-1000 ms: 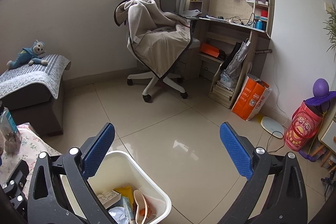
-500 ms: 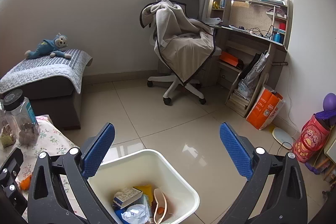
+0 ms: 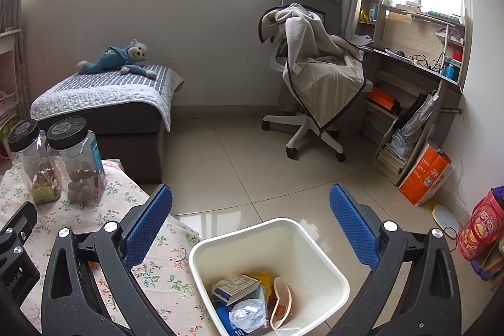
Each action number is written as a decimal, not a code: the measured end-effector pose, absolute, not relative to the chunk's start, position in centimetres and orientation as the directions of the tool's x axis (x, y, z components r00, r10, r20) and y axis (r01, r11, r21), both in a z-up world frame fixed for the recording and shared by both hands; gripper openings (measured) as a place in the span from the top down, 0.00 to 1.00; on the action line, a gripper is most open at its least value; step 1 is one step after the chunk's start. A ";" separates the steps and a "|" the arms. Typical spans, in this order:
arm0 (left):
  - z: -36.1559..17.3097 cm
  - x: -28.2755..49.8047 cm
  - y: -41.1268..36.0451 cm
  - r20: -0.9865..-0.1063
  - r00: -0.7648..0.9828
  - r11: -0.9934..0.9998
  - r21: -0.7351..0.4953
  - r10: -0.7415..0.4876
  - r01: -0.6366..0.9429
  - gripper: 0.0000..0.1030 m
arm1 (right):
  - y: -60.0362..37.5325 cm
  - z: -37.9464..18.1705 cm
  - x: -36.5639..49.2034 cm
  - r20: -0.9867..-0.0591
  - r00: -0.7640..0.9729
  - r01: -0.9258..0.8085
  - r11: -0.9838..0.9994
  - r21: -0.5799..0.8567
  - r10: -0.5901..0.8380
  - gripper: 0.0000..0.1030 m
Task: Collect trash
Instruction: 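Grasp the white tissue bundle with the right gripper while the left grasps the orange carrot-shaped piece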
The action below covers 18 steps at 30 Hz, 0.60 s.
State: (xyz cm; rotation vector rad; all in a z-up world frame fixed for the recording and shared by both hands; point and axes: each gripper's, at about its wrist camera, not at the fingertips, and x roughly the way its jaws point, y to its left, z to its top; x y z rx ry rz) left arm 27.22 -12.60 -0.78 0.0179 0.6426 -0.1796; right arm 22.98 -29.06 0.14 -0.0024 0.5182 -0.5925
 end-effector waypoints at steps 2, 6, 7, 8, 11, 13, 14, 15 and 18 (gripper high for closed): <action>-0.9 27.4 -11.6 -0.603 0.785 0.988 -0.037 -0.143 0.152 0.20 | -28.2 0.0 23.3 -0.472 0.714 0.517 0.844 -0.142 -0.517 0.07; -1.2 27.9 -9.7 -0.608 0.786 0.993 -0.034 -0.108 0.111 0.20 | -26.3 -0.3 24.1 -0.483 0.729 0.483 0.864 -0.139 -0.485 0.07; -1.3 28.1 -9.1 -0.610 0.786 0.995 -0.032 -0.098 0.099 0.20 | -25.8 -0.4 24.3 -0.485 0.732 0.475 0.869 -0.140 -0.478 0.07; -1.3 28.2 -8.5 -0.612 0.786 0.996 -0.032 -0.088 0.087 0.20 | -25.3 -0.4 24.5 -0.487 0.735 0.466 0.873 -0.141 -0.471 0.07; -1.6 28.5 -6.9 -0.616 0.786 0.998 -0.030 -0.060 0.053 0.20 | -23.9 -0.7 25.0 -0.493 0.745 0.441 0.886 -0.142 -0.449 0.07; -1.9 28.7 -5.8 -0.622 0.782 0.999 -0.028 -0.041 0.030 0.20 | -22.9 -0.8 25.5 -0.499 0.750 0.424 0.894 -0.143 -0.435 0.07; -2.0 28.8 -5.2 -0.626 0.779 0.999 -0.030 -0.034 0.019 0.20 | -22.5 -1.0 25.7 -0.503 0.751 0.415 0.898 -0.144 -0.428 0.07; -2.2 28.9 -4.7 -0.629 0.777 0.999 -0.031 -0.027 0.010 0.20 | -22.0 -1.1 25.9 -0.506 0.753 0.407 0.902 -0.144 -0.421 0.07; -2.6 29.1 -3.2 -0.637 0.771 1.000 -0.022 -0.002 -0.015 0.20 | -20.6 -1.4 26.6 -0.516 0.758 0.382 0.913 -0.146 -0.399 0.07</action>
